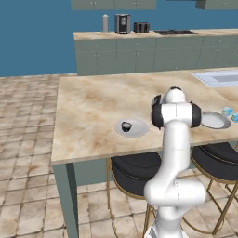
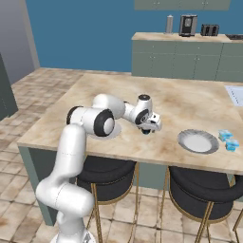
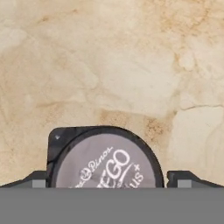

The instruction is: Place two yogurt containers on each plate.

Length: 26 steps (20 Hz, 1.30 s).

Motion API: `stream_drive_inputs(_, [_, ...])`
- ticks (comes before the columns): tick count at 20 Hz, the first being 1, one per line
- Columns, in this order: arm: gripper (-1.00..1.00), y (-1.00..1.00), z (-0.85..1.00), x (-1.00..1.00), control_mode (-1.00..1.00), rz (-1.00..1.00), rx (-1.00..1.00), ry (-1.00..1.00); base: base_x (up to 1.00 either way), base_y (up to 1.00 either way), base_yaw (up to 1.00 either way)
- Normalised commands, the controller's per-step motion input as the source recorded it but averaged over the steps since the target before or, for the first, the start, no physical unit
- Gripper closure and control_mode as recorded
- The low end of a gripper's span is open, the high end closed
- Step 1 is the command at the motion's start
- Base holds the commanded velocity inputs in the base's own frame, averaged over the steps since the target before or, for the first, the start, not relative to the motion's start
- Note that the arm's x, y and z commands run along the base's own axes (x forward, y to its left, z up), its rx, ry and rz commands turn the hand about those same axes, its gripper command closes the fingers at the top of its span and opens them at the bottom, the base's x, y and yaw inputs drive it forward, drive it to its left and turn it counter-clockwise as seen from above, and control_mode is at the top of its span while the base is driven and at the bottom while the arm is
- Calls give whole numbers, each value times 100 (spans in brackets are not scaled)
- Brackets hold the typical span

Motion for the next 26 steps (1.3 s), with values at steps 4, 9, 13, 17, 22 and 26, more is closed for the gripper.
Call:
stream_drive_inputs(4, [100, 0, -23, 15, -100, 2, 0, 0, 0, 0, 0])
stream_drive_inputs(9, [100, 0, 3, 0, -100, 0, 0, 0, 0, 0, 0])
stream_drive_inputs(13, [100, 0, 66, -31, -100, 0, 6, 0, 0, 0, 0])
stream_drive_inputs(17, [100, 44, 94, -69, -100, 5, 6, 1, 0, 0, 0])
stream_drive_inputs(22, [100, 97, 16, -59, -100, 14, 0, 5, 0, 0, 0])
stream_drive_inputs(26, [100, 100, -3, -31, -100, 10, 0, 3, 0, 0, 0])
